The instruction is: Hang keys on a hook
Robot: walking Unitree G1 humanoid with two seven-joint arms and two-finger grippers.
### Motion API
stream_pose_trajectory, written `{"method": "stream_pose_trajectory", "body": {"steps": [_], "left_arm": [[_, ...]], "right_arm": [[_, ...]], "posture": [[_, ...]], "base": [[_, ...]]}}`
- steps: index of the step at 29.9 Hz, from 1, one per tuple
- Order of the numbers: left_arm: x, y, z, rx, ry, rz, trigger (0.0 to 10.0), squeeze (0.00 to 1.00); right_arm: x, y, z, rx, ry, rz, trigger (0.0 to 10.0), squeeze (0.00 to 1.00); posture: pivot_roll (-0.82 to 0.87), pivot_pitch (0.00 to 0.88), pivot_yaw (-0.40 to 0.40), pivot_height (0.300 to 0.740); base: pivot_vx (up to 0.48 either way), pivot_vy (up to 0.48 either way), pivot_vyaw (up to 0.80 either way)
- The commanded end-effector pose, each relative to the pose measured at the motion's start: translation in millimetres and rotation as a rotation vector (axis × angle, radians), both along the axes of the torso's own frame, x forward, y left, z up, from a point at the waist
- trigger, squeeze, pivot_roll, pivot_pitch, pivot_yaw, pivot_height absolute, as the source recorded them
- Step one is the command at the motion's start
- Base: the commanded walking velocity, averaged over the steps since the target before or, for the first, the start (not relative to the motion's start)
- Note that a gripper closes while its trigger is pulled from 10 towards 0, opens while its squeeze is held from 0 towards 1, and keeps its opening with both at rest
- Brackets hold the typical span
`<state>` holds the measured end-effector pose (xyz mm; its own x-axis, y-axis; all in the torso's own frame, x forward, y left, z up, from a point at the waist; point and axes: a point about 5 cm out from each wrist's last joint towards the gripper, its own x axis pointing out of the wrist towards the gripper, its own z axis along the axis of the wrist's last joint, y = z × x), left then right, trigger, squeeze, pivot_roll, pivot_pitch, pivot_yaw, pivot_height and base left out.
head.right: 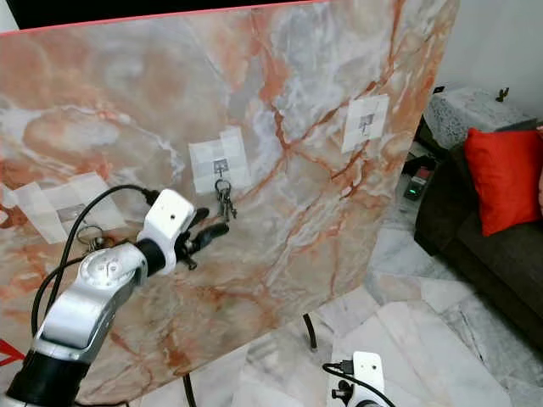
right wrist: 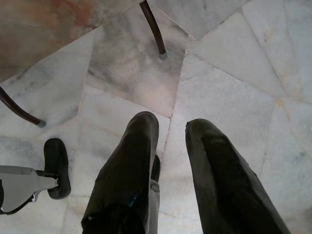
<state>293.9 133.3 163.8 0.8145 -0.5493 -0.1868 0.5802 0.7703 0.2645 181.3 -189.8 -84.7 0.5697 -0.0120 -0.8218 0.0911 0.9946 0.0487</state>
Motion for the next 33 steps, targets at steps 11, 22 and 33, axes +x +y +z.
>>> {"method": "stream_pose_trajectory", "body": {"steps": [11, 22, 33], "left_arm": [[-37.5, 37.5, -88, 0.041, 0.305, 0.114, 10.0, 0.0], [-64.1, 76.3, -175, 0.026, 0.559, 0.437, 10.0, 0.0], [-111.8, 84.4, -239, 0.106, 0.826, 0.697, 10.0, 0.0]], "right_arm": [[0.4, -1.9, 0, -0.002, 0.0, -0.003, 10.0, 0.0], [-0.3, -2.1, 0, -0.008, 0.019, -0.002, 10.0, 0.0], [-0.9, 1.1, -1, 0.018, 0.028, -0.001, 10.0, 0.0]], "posture": [[0.09, 0.0, -0.06, 0.74], [0.1, 0.0, -0.061, 0.74], [0.08, 0.0, -0.051, 0.74]], "base": [[0.0, 0.0, 0.0], [0.0, 0.0, 0.0], [0.0, 0.0, 0.0]]}}
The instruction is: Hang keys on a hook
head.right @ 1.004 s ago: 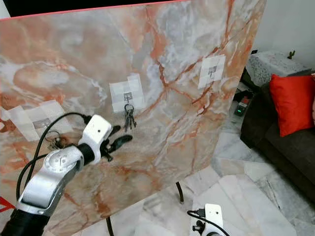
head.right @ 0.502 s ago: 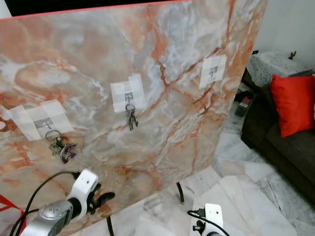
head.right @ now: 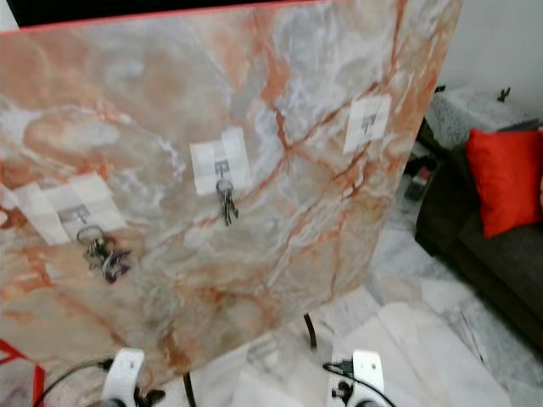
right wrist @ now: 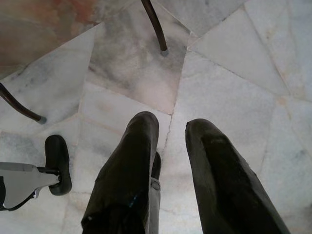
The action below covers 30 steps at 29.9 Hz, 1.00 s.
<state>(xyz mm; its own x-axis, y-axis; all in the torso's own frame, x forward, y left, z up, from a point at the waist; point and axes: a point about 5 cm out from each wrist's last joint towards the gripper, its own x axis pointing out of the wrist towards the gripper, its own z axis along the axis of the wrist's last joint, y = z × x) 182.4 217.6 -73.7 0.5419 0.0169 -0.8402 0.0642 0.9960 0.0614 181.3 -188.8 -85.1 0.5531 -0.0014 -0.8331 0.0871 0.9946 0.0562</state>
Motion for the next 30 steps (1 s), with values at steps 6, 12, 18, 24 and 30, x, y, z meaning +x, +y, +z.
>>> {"method": "stream_pose_trajectory", "body": {"steps": [6, 12, 18, 24, 30], "left_arm": [[-6.1, -2.3, -7, 0.017, 0.024, 0.031, 10.0, 0.0], [-9.8, -3.5, -11, 0.027, 0.03, 0.078, 10.0, 0.0], [-15.6, -8.2, -15, 0.039, 0.052, 0.106, 10.0, 0.0], [-21.7, -11.1, -19, 0.045, 0.07, 0.122, 10.0, 0.0], [-28.4, -17.0, -22, 0.043, 0.098, 0.135, 10.0, 0.0]], "right_arm": [[-0.2, 1.6, 0, 0.016, -0.008, 0.01, 10.0, 0.0], [-2.2, 0.5, -1, 0.006, 0.003, 0.019, 10.0, 0.0], [-3.2, 0.1, -1, 0.004, 0.004, 0.033, 10.0, 0.0], [-3.9, 0.9, -2, 0.007, 0.008, 0.045, 10.0, 0.0], [-5.1, 0.8, -2, 0.007, 0.012, 0.049, 10.0, 0.0]], "posture": [[0.07, 0.0, -0.045, 0.74], [0.08, 0.0, -0.052, 0.74], [0.08, 0.0, -0.054, 0.74], [0.07, 0.0, -0.052, 0.74], [0.07, 0.0, -0.051, 0.74]], "base": [[0.0, 0.0, 0.0], [0.0, 0.0, 0.8], [0.0, 0.0, 0.8], [0.0, 0.0, 0.8], [0.0, 0.0, 0.8]]}}
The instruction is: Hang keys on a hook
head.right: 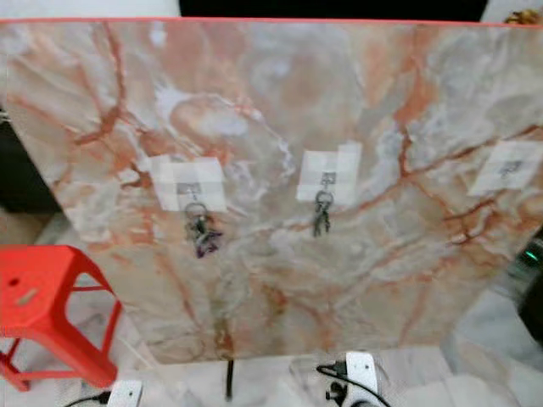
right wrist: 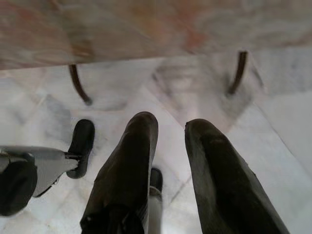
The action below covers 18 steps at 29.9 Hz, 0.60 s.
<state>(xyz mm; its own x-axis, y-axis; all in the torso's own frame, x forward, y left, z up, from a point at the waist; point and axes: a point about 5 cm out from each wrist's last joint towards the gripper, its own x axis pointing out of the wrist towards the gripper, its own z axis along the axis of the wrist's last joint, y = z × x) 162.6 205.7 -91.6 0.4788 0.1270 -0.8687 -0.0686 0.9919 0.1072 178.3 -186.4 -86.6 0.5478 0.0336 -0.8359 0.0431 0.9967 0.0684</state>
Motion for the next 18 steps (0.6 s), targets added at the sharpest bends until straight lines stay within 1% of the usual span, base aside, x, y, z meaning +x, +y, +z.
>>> {"method": "stream_pose_trajectory", "body": {"steps": [1, 7, 11, 14, 15, 16, 18], "left_arm": [[-9.4, -7.4, -5, -0.01, 0.042, -0.003, 10.0, 0.0], [-9.9, -12.2, -6, -0.015, 0.045, -0.001, 10.0, 0.0], [-10.9, -11.7, -7, -0.016, 0.046, -0.001, 10.0, 0.0], [-11.6, -7.7, -6, -0.011, 0.048, -0.003, 10.0, 0.0], [-12.7, -0.3, -5, -0.004, 0.048, 0.0, 10.0, 0.0], [-13.3, 2.6, -5, 0.0, 0.048, 0.001, 10.0, 0.0], [-18.9, 11.7, -5, 0.008, 0.055, 0.008, 10.0, 0.0]], "right_arm": [[-2.4, -1.7, -1, -0.006, 0.008, 0.005, 10.0, 0.0], [-4.5, -1.5, -2, -0.011, 0.02, 0.015, 10.0, 0.0], [-6.2, -1.3, -3, -0.015, 0.024, 0.016, 10.0, 0.0], [-6.9, -1.0, -3, -0.014, 0.024, 0.012, 10.0, 0.0], [-7.1, -0.9, -3, -0.011, 0.022, 0.001, 10.0, 0.0], [-7.2, -0.8, -3, -0.009, 0.022, -0.003, 10.0, 0.0], [-7.5, -0.7, -3, -0.007, 0.023, -0.006, 10.0, 0.0]], "posture": [[0.07, 0.0, -0.051, 0.74], [0.06, 0.0, -0.052, 0.74], [0.05, 0.0, -0.046, 0.74], [0.05, 0.0, -0.042, 0.74], [0.05, 0.0, -0.042, 0.74], [0.05, 0.0, -0.043, 0.74], [0.05, 0.0, -0.043, 0.74]], "base": [[0.0, 0.0, 0.8], [0.0, 0.0, 0.8], [0.0, 0.0, 0.8], [0.0, 0.0, 0.8], [0.0, 0.0, 0.64], [0.0, 0.0, 0.64], [0.0, 0.0, 0.0]]}}
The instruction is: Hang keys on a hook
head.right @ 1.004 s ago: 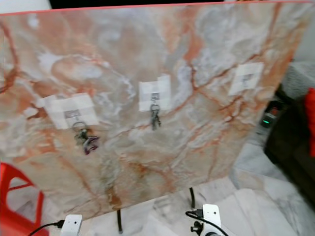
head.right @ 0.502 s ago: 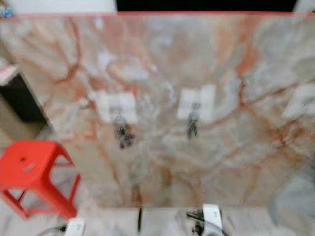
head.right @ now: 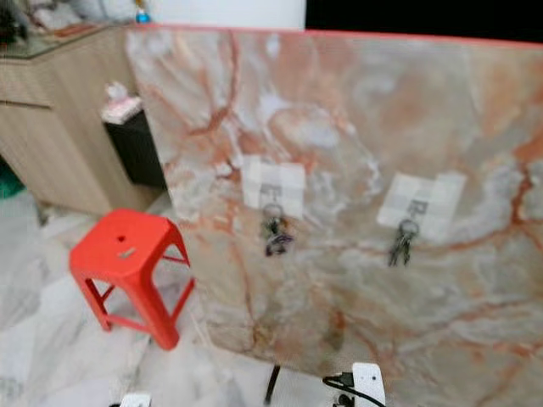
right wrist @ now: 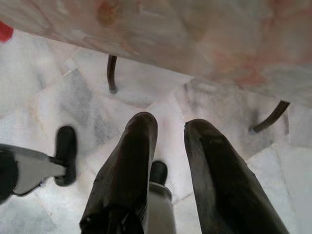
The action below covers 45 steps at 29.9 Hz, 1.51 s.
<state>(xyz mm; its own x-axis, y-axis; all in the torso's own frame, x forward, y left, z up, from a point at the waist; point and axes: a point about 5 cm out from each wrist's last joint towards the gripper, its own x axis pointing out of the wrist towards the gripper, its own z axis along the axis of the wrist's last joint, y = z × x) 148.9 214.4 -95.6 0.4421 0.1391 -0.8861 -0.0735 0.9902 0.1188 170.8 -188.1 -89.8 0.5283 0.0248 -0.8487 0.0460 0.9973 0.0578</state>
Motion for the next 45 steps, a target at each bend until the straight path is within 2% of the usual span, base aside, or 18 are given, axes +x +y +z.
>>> {"method": "stream_pose_trajectory", "body": {"steps": [1, 4, 10, 21, 45], "left_arm": [[-8.6, 6.5, -2, 0.002, 0.019, 0.001, 10.0, 0.0], [-17.0, 17.7, -2, 0.012, 0.027, 0.009, 10.0, 0.0], [-18.2, 16.6, -3, 0.012, 0.029, -0.006, 10.0, 0.0], [-14.9, 8.5, -3, -0.002, 0.023, -0.003, 10.0, 0.0], [-0.2, 10.8, 2, -0.005, -0.011, 0.019, 10.0, 0.0]], "right_arm": [[-0.1, 0.9, 0, 0.002, 0.0, -0.008, 10.0, 0.0], [-1.0, 0.7, -1, 0.006, 0.002, -0.021, 10.0, 0.0], [-2.5, -0.2, -1, 0.0, 0.01, -0.022, 10.0, 0.0], [-3.2, -1.1, -2, -0.005, 0.017, -0.021, 10.0, 0.0], [7.2, -2.8, 3, -0.001, -0.005, -0.031, 10.0, 0.0]], "posture": [[0.05, 0.0, -0.045, 0.74], [0.05, 0.0, -0.047, 0.74], [0.05, 0.0, -0.048, 0.74], [0.05, 0.0, -0.047, 0.74], [0.06, 0.0, -0.069, 0.74]], "base": [[0.0, 0.0, 0.0], [0.0, 0.0, 0.0], [0.0, 0.282, 0.0], [0.0, 0.338, 0.0], [0.0, 0.36, 0.0]]}}
